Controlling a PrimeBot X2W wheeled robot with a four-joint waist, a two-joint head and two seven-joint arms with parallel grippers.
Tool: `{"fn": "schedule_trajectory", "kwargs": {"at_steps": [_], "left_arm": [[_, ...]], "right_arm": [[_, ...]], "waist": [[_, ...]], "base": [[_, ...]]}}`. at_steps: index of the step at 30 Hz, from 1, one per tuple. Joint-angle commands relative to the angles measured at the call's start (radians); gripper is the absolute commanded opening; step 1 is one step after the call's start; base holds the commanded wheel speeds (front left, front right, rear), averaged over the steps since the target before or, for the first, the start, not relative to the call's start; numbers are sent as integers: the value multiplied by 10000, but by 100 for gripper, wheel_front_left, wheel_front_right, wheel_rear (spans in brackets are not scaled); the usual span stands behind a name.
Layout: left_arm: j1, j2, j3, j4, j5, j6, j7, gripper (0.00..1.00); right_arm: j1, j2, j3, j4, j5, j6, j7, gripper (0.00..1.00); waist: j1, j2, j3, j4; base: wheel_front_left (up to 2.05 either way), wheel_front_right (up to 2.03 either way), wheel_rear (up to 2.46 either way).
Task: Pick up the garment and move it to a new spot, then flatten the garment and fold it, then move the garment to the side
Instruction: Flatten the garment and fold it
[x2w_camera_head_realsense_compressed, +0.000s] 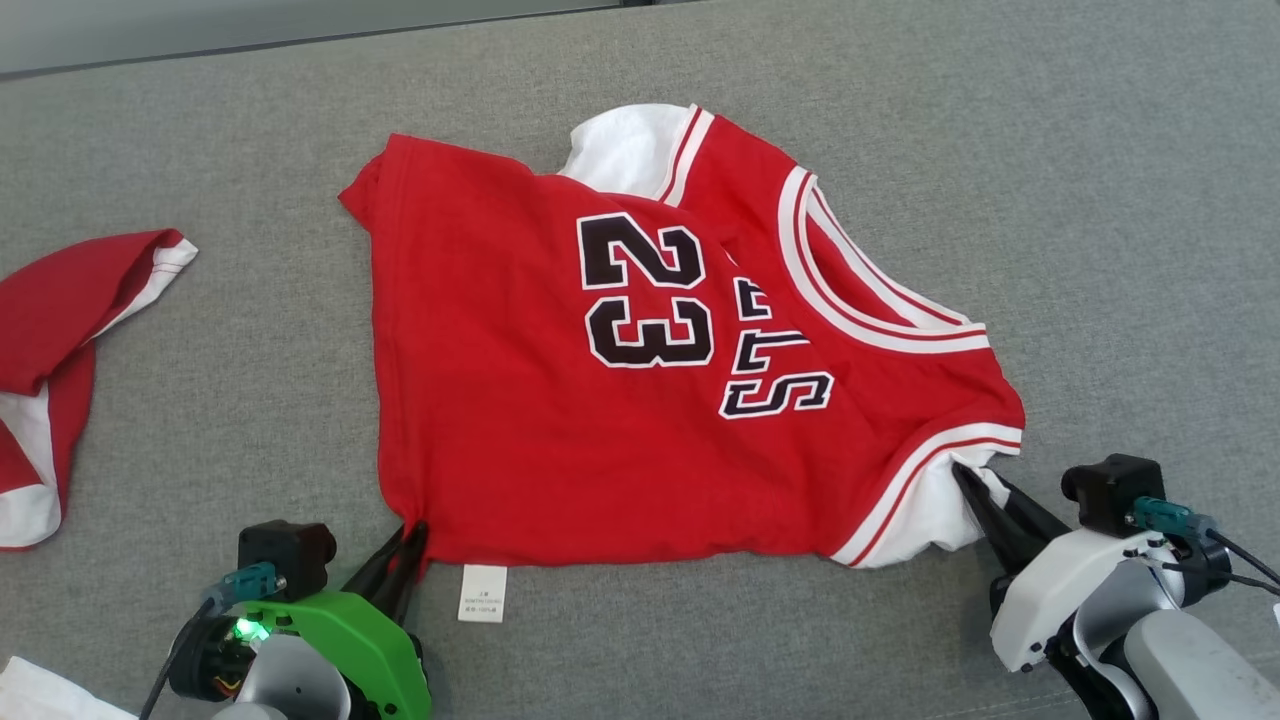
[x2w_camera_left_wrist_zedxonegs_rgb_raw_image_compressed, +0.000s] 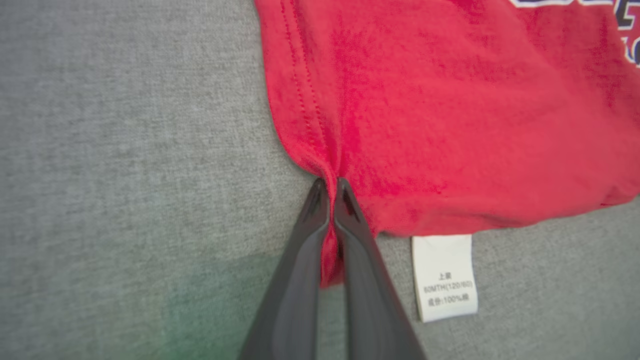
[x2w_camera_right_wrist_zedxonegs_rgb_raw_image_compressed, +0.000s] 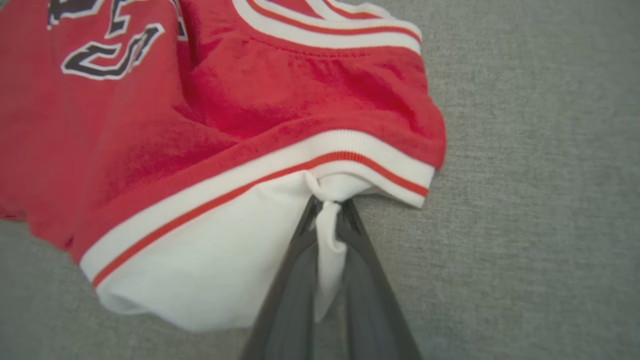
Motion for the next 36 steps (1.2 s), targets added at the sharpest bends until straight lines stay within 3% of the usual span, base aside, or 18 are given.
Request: {"fn": "schedule_trajectory", "kwargs": {"at_steps": [1,8,14,19,23,31,36], "left_arm": [[235,-37,-97,1,-297,-53,81,0],[341,145,7,-1753,-1601,-45,187,0],[266,421,700,-3862,-2393,95,420,0],[-620,839,1451,-5474,-2895,336,964,0],[-2061,1315,1961,-5983,-2929,544,1476,0],[-6804,1726,2089,-4314,-2877,688,2291,0],[-10261,1486,1864,-1952,-2247,681,1859,0]], "right_arm": [[128,-155,43,-248,287,17,-139,0],[685,-991,-370,-2255,1449,17,-177,0],[1149,-1471,-1431,-4204,1961,17,-35,0],[784,-1877,-2509,-5631,2212,17,444,0],[-94,-2310,-3120,-6214,2392,17,1039,0],[-3708,-2931,-3313,-6068,3098,16,2276,0],[-7163,-2264,-2837,-4822,2858,16,2889,0]], "waist": [[0,0,-121,-7],[0,0,-567,-109],[0,0,-733,-254],[0,0,-493,-367],[0,0,49,-376],[0,0,2031,-155],[0,0,3251,-41]], "base": [[0,0,0],[0,0,0],[0,0,0],[0,0,0],[0,0,0],[0,0,0],[0,0,0]]}}
